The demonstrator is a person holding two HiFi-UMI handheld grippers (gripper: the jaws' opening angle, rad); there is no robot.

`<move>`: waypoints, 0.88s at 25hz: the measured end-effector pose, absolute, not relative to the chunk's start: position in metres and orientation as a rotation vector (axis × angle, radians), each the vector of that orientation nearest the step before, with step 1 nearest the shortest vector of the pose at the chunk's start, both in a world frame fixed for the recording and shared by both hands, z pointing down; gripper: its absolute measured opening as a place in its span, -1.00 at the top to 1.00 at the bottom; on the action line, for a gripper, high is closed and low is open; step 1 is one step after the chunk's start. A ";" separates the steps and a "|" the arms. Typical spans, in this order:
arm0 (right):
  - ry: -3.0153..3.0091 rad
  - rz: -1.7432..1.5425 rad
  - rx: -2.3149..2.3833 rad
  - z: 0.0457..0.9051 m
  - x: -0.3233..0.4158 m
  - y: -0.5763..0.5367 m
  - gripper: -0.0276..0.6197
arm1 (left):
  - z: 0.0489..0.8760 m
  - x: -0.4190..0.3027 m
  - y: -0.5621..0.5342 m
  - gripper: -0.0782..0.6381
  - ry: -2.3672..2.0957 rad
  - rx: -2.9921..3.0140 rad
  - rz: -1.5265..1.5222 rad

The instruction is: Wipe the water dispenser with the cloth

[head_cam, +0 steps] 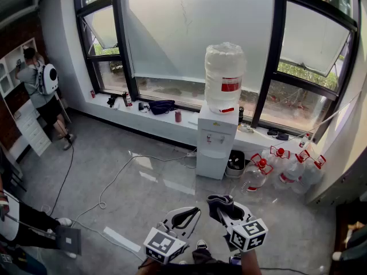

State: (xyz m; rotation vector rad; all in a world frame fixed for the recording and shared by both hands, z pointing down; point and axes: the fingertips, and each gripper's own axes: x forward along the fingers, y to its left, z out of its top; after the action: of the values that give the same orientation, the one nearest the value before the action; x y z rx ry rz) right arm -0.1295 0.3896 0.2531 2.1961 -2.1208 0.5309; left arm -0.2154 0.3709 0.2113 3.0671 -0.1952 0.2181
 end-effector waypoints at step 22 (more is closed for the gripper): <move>-2.146 0.606 2.237 0.267 -0.039 0.330 0.56 | 0.225 -0.136 0.304 0.70 -0.227 3.043 0.252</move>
State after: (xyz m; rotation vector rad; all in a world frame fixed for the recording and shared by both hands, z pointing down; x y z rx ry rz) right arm -0.0391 0.3299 0.2669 2.2366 -2.1461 0.6063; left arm -0.1365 0.3045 0.2250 3.0433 -0.2271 0.2522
